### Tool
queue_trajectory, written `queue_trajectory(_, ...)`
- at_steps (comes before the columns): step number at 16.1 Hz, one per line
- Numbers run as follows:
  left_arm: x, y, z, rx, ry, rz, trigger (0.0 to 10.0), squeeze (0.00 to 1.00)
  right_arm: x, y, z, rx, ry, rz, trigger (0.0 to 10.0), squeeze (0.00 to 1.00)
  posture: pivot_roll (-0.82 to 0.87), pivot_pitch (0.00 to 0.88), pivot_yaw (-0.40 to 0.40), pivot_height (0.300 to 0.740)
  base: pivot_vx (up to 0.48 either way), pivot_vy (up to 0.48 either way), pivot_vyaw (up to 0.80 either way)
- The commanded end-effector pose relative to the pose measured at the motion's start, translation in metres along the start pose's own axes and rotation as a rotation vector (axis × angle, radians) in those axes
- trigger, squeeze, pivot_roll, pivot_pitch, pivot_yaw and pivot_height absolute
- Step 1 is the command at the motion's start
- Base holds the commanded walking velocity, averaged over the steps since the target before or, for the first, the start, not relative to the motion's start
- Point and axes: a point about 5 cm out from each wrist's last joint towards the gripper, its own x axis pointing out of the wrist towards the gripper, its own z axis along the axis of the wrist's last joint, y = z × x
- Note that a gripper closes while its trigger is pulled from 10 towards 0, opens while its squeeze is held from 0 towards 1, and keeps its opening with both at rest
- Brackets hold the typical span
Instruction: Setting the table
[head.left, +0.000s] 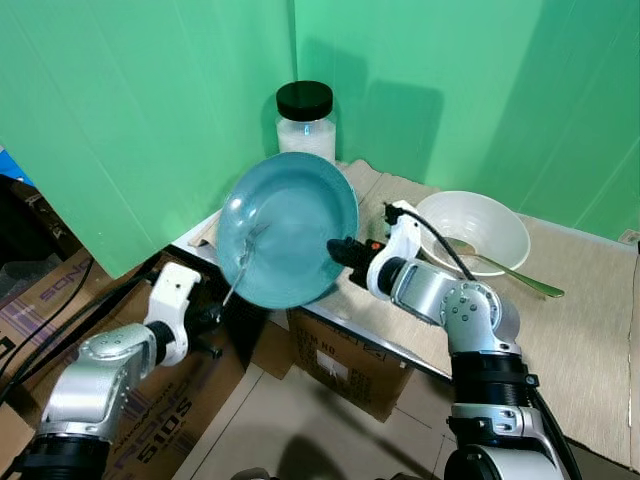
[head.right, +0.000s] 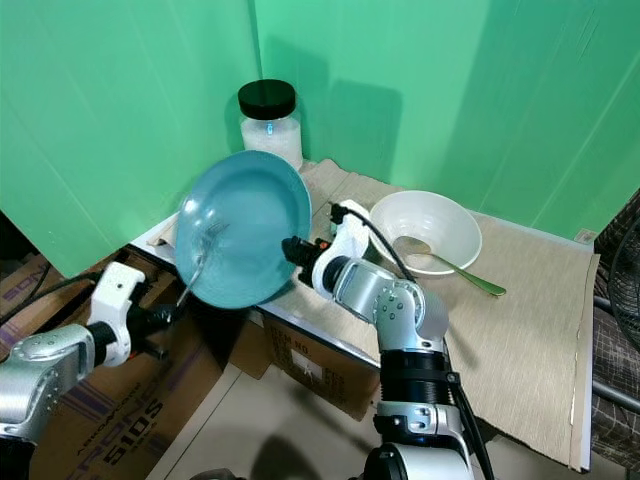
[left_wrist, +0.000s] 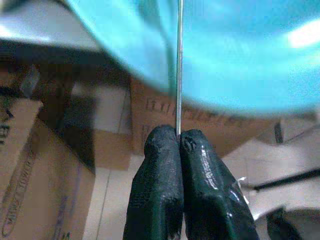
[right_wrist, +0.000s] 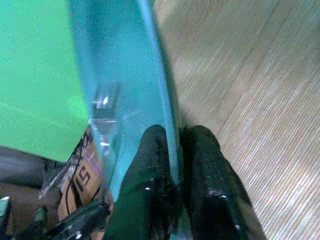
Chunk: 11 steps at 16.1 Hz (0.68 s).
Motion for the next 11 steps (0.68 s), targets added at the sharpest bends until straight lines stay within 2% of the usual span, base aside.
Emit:
queue_trajectory(1, -0.004, 0.002, 0.023, 0.026, -0.09, 0.014, 0.0, 0.0, 0.007, 0.024, 0.002, 0.032, -0.034, 0.082, 0.0, 0.0, 0.02, 0.0, 0.043, 0.74, 0.0, 0.0, 0.0)
queue_trajectory(8, -0.01, 0.002, 0.051, 0.062, -0.214, 0.026, 0.0, 0.0, 0.007, 0.02, 0.006, 0.06, -0.083, 0.052, 0.0, 0.0, 0.03, 0.0, 0.05, 0.74, 0.0, 0.0, 0.0)
queue_trajectory(11, -0.028, 0.005, 0.095, 0.097, -0.411, 0.095, 0.0, 0.0, -0.004, 0.023, 0.04, 0.008, -0.268, 0.023, 0.0, 0.0, 0.03, 0.0, 0.051, 0.74, 0.0, 0.0, 0.0)
